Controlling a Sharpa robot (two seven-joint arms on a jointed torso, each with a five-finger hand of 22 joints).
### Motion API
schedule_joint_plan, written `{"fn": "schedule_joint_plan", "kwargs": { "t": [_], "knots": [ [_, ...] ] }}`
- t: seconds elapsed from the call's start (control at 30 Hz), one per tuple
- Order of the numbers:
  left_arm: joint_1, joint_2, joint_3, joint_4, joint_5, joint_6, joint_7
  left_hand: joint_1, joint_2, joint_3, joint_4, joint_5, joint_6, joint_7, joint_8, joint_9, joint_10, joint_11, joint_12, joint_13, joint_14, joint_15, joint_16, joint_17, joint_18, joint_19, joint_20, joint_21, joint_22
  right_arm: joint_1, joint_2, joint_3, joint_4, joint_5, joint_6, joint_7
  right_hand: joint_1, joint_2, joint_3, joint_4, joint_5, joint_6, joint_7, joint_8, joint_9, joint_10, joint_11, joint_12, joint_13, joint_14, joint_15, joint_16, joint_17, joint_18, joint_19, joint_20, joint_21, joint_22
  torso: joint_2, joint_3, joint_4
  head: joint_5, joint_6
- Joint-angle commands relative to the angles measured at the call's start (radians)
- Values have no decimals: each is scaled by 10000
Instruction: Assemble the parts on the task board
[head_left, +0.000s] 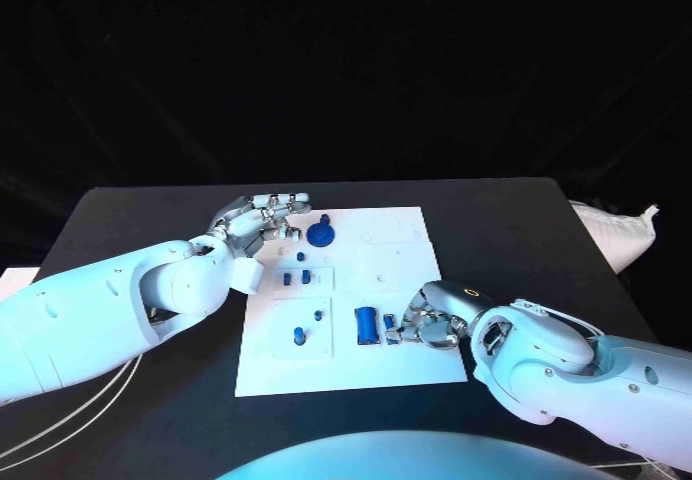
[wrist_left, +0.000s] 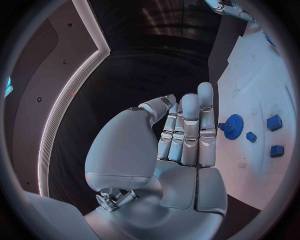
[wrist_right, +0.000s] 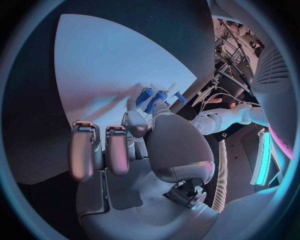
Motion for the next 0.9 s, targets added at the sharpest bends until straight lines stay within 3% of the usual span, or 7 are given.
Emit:
{"fn": "schedule_joint_plan", "kwargs": {
  "t": [0.03,0.13,0.27,0.53,0.9],
  "knots": [
    [-8,-3,6,5,-44,188,-13,4,104,-33,-28,49,-35,15,44,-8,-59,8,37,-13,-71,-22,-11,-1,103,-34,54,-28,-15,-39,-91,0,67,247,-116,529,125,-13,-82,-5,-62,45,2,-7,20,29,-45,37,13,720,-50,-39,986,-125,68,-18,-39,-6,0,2,-8,-6,8],
    [-9,-7,6,-11,-61,185,-29,4,104,-33,-28,49,-35,15,44,-8,-59,8,37,-13,-71,-22,-11,-1,103,-34,54,-28,-15,-56,-166,0,75,319,-156,669,169,-4,-103,-14,-78,55,-2,0,31,40,-48,77,43,725,-52,-26,1009,-128,73,-18,-30,10,-5,12,-14,-26,6],
    [-9,4,6,-28,-70,188,-40,10,116,-26,-31,51,-35,16,46,-8,-65,9,42,-13,-72,-21,-6,2,103,-35,54,-29,-16,-68,-218,0,21,451,-105,737,287,36,-132,-36,-73,74,-11,11,54,49,-57,101,65,730,-59,-13,1031,-132,81,-23,-19,31,-3,-10,11,-63,23],
    [-9,21,6,-41,-77,204,-49,10,116,-26,-31,51,-35,16,46,-8,-65,9,42,-13,-72,-21,-6,2,103,-35,54,-29,-16,-106,-99,-1,-181,518,48,738,717,162,-195,-132,-13,74,-15,13,112,45,-64,92,85,732,-67,-13,1038,-132,79,-33,-20,36,-8,-12,20,-70,14],
    [-9,7,6,-35,-78,206,-50,10,116,-26,-31,51,-35,16,46,-8,-65,9,42,-13,-72,-21,-6,2,103,-35,54,-29,-16,-171,279,-10,-676,317,290,676,1255,252,-244,-347,-109,84,-14,19,174,37,-67,82,107,732,-71,-15,1044,-134,80,-37,-16,52,-2,-4,21,-1,-33]
  ]
}}
